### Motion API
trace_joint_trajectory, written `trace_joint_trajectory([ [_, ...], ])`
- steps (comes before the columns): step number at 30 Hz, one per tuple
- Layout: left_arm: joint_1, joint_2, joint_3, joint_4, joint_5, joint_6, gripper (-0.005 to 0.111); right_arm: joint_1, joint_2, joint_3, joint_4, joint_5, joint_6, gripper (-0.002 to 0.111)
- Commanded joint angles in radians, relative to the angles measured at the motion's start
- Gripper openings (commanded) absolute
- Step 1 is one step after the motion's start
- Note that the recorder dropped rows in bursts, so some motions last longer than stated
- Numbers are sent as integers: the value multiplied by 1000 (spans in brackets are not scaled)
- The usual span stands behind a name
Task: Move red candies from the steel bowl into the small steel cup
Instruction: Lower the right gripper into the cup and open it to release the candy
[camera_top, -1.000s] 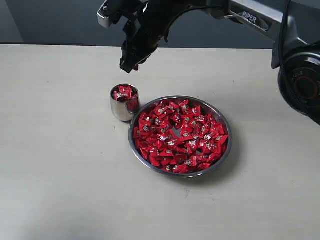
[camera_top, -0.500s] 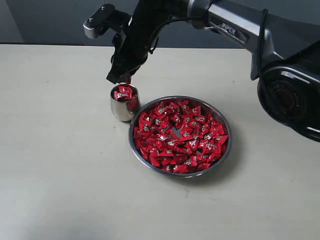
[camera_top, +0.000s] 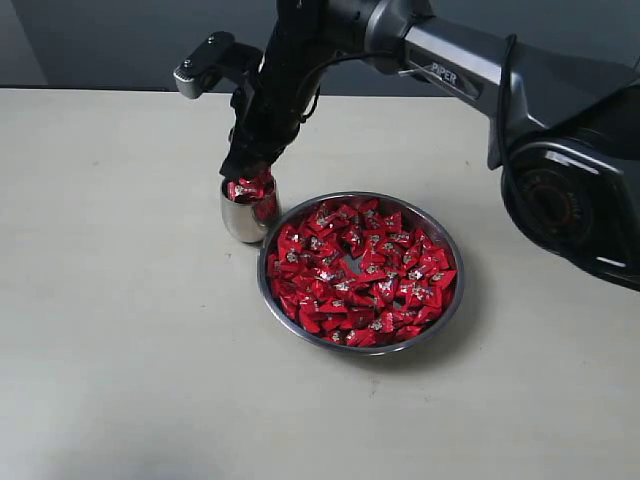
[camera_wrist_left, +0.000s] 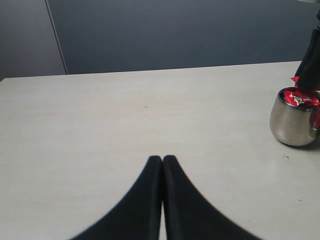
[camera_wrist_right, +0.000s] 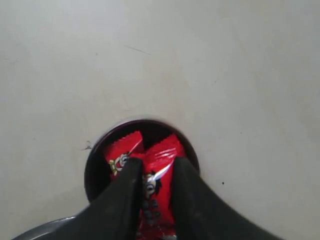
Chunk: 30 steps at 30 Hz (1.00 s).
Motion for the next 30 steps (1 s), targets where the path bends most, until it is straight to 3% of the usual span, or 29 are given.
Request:
trace_joint_trajectory([
  [1,-8,-4,4,1,-2,-3,0,-4,-1,-5,-4,-1,3,-1],
  [25,-8,-4,4,1,-2,-3,0,-4,-1,-5,36,-1,-31,-1],
  [28,-8,-4,4,1,-2,-3,0,-4,-1,-5,36,1,-31,8],
  [30,-8,-4,4,1,-2,-3,0,-4,-1,-5,36,1,-31,22],
])
